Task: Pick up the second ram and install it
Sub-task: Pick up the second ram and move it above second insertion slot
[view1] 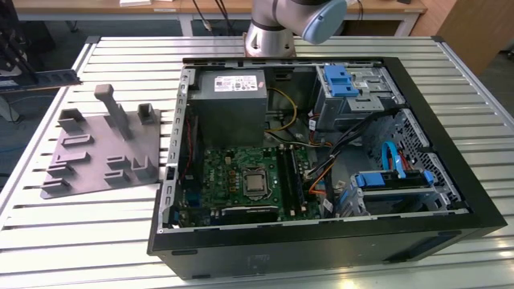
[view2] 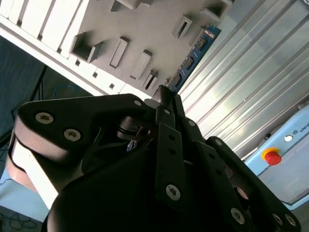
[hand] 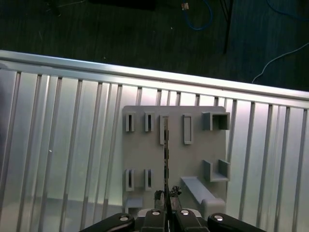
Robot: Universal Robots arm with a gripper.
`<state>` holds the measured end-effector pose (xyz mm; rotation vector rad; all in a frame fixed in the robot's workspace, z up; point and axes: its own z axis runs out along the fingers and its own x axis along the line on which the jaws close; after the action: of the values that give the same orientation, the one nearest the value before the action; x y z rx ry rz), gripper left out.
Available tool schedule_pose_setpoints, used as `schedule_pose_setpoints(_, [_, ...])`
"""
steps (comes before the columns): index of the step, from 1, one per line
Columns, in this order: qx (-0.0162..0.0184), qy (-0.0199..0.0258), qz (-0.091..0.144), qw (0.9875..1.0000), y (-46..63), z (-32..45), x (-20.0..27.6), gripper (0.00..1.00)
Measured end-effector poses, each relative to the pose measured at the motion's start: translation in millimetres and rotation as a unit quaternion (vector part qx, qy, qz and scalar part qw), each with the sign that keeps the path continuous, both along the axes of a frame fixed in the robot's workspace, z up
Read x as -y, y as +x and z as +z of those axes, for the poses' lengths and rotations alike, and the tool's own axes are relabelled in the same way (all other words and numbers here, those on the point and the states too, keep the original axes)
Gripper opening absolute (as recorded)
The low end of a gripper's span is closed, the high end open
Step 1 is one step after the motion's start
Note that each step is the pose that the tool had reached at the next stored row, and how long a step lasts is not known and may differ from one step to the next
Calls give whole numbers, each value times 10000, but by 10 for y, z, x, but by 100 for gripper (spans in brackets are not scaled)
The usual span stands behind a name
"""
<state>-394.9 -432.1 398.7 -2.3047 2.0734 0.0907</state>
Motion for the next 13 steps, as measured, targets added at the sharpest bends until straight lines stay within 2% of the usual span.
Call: schedule_pose_setpoints(13, [-2,1,0,10000,585,-3,0,14])
